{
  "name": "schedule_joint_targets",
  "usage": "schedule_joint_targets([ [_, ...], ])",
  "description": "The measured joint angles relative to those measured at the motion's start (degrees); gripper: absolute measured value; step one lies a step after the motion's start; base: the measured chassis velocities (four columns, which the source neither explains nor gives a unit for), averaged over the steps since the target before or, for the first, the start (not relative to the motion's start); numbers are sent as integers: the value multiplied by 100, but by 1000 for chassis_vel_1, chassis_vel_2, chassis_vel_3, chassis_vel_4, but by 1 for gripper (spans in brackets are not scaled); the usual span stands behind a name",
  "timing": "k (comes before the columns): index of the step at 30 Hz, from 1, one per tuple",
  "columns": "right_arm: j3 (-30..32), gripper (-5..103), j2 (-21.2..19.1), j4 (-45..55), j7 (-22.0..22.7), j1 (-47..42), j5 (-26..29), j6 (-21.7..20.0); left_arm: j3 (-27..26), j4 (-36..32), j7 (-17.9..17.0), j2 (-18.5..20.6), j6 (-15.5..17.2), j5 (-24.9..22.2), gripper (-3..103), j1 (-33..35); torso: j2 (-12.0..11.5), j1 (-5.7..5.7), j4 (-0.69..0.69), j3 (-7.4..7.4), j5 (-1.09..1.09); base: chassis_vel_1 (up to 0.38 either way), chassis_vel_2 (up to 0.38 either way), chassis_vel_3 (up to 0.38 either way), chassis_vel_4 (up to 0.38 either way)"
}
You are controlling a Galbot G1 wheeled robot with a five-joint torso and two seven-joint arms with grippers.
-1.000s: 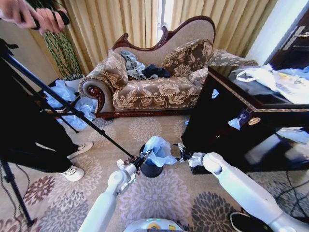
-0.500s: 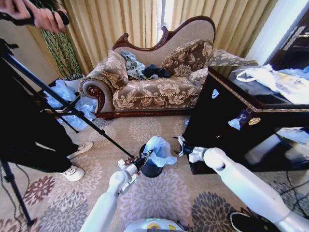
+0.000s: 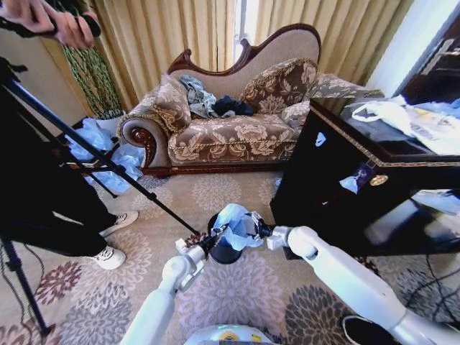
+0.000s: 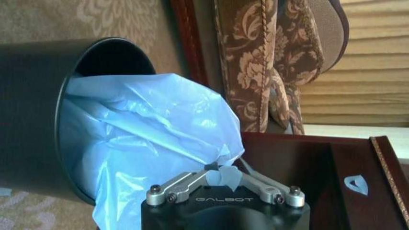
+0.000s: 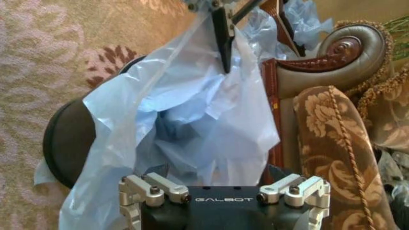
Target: Place a garbage bag over the trash bin.
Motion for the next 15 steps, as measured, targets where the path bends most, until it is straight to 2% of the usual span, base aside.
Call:
schedule_joint_targets([
  [5,-32,100,210,-189,188,-105,-57,-12,-7,-22,6,-17,0,-1,0,-1,0,0,-1,0,1,0,0,0,0],
  [8,-66,100,510,-490,511,-126,-158,-49,-4,-43,12,-6,0,-16,0,19,0,-1,0,0,1,0,0,0,0],
  [10,-71,100,578,-556,579,-127,-182,-61,-5,-50,14,-1,0,-19,0,28,0,-1,0,0,1,0,0,0,0],
  [15,-98,100,844,-795,1085,-116,-271,-105,-28,-114,18,72,4,-32,0,128,0,-1,0,0,1,0,0,0,0],
])
